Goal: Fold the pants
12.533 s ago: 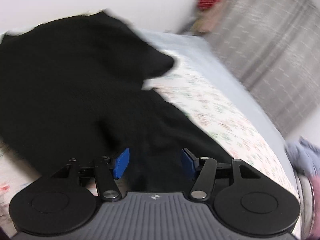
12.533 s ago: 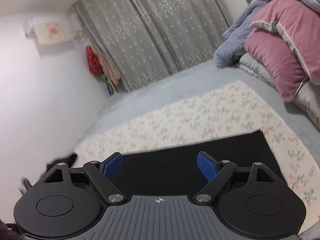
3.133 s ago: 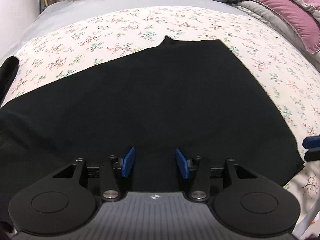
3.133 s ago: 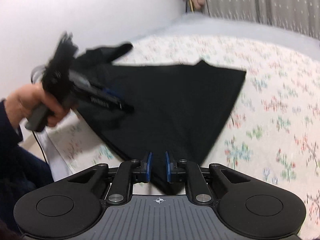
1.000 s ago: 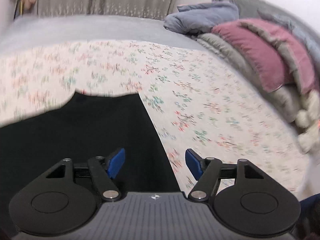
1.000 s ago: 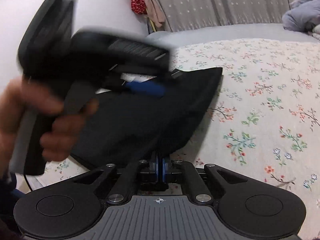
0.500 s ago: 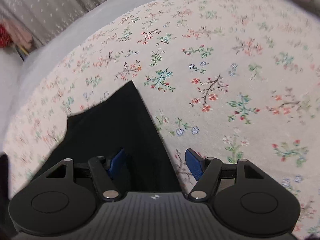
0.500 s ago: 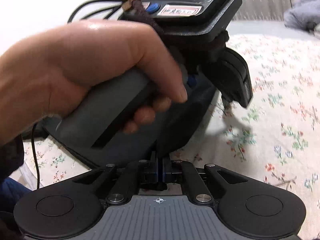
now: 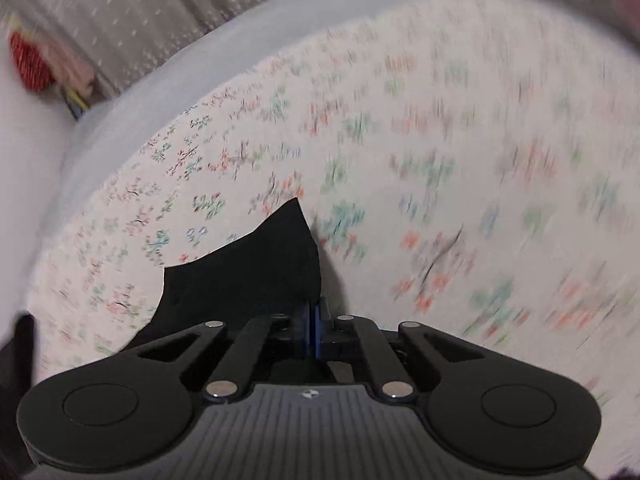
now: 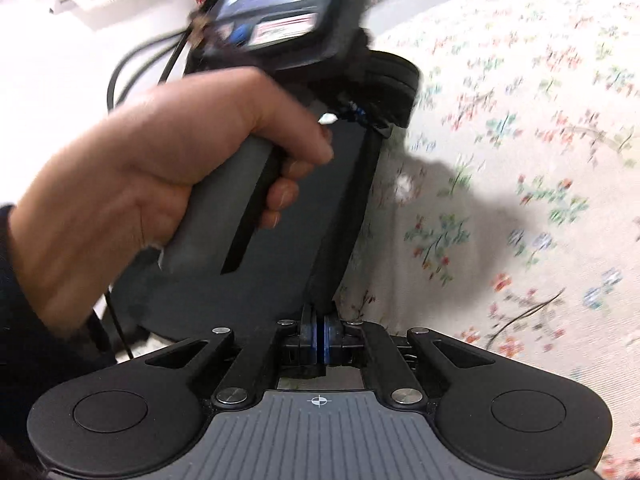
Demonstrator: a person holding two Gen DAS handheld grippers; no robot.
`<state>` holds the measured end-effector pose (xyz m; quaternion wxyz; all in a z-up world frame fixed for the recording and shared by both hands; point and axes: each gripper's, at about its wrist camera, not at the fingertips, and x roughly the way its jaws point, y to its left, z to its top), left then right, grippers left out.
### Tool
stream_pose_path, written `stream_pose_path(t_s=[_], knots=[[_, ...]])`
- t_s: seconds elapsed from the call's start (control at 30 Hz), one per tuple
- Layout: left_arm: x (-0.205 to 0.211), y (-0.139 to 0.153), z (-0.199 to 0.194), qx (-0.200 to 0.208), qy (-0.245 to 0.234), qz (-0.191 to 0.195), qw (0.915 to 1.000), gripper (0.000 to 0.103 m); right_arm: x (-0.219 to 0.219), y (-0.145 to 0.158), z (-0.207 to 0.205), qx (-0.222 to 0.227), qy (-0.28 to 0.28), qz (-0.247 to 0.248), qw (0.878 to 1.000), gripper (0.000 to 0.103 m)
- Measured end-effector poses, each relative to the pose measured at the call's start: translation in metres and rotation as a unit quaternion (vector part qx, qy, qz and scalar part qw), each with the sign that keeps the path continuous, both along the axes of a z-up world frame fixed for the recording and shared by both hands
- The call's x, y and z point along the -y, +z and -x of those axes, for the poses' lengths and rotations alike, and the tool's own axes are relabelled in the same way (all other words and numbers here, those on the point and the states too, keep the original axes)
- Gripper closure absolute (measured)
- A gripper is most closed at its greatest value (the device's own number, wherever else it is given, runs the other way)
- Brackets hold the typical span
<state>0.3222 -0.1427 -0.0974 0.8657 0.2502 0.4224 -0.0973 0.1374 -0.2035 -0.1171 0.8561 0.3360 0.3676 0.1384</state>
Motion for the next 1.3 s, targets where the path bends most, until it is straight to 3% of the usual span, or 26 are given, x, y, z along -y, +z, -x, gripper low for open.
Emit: stream_pose_path(t_s=[0.1, 0.2, 0.37, 0.57, 0.73, 0.83, 0.87, 0.93, 0.97, 1.0, 1.17, 1.23, 1.27, 1.3], knots=[[0.008, 0.024, 0.002, -0.002, 0.013, 0.069, 0.9976, 0.103, 0.023, 0.009, 0.012, 0.011, -0.025, -0.009, 1.000, 0.100], [0.036, 0.039, 0.009, 0.011, 0.004, 0.112, 0.9937, 0.103, 0.049, 0.018, 0.026, 0.017, -0.052, -0.002, 0.998, 0.100], [0.099, 0.040, 0.018, -0.001, -0.011, 0.170, 0.9853, 0.103, 0.109, 0.018, 0.051, 0.007, -0.104, 0.010, 0.994, 0.099], [0.166, 0.019, 0.025, -0.015, -0.021, 0.187, 0.9820, 0.103, 0.160, 0.013, 0.087, 0.003, -0.153, 0.027, 0.988, 0.099], [0.196, -0.003, 0.032, -0.029, -0.025, 0.188, 0.9814, 0.103, 0.176, 0.007, 0.099, -0.007, -0.160, 0.025, 0.987, 0.099], [0.202, -0.014, 0.033, -0.031, -0.022, 0.178, 0.9832, 0.103, 0.182, -0.001, 0.097, -0.035, -0.165, 0.018, 0.986, 0.091], [0.202, -0.017, 0.032, -0.034, -0.021, 0.179, 0.9831, 0.103, 0.188, 0.000, 0.102, -0.041, -0.169, 0.010, 0.985, 0.083], [0.200, -0.019, 0.030, -0.038, -0.018, 0.183, 0.9822, 0.103, 0.196, 0.002, 0.107, -0.044, -0.182, -0.007, 0.982, 0.047], [0.200, -0.020, 0.029, -0.040, -0.017, 0.186, 0.9817, 0.103, 0.201, 0.001, 0.106, -0.036, -0.195, -0.018, 0.980, 0.020], [0.200, -0.019, 0.028, -0.042, -0.015, 0.188, 0.9811, 0.103, 0.206, 0.001, 0.107, -0.028, -0.206, -0.025, 0.978, 0.018], [0.198, -0.017, 0.029, -0.045, -0.010, 0.195, 0.9796, 0.103, 0.210, -0.011, 0.097, -0.033, -0.225, -0.038, 0.973, 0.021], [0.196, -0.017, 0.027, -0.047, -0.009, 0.200, 0.9786, 0.103, 0.198, -0.009, 0.091, -0.036, -0.200, -0.026, 0.979, 0.061], [0.196, -0.017, 0.026, -0.051, -0.008, 0.203, 0.9778, 0.103, 0.198, -0.013, 0.093, -0.050, -0.188, -0.034, 0.980, 0.100], [0.195, -0.018, 0.025, -0.056, -0.007, 0.207, 0.9767, 0.103, 0.194, -0.016, 0.094, -0.056, -0.186, -0.039, 0.980, 0.099]])
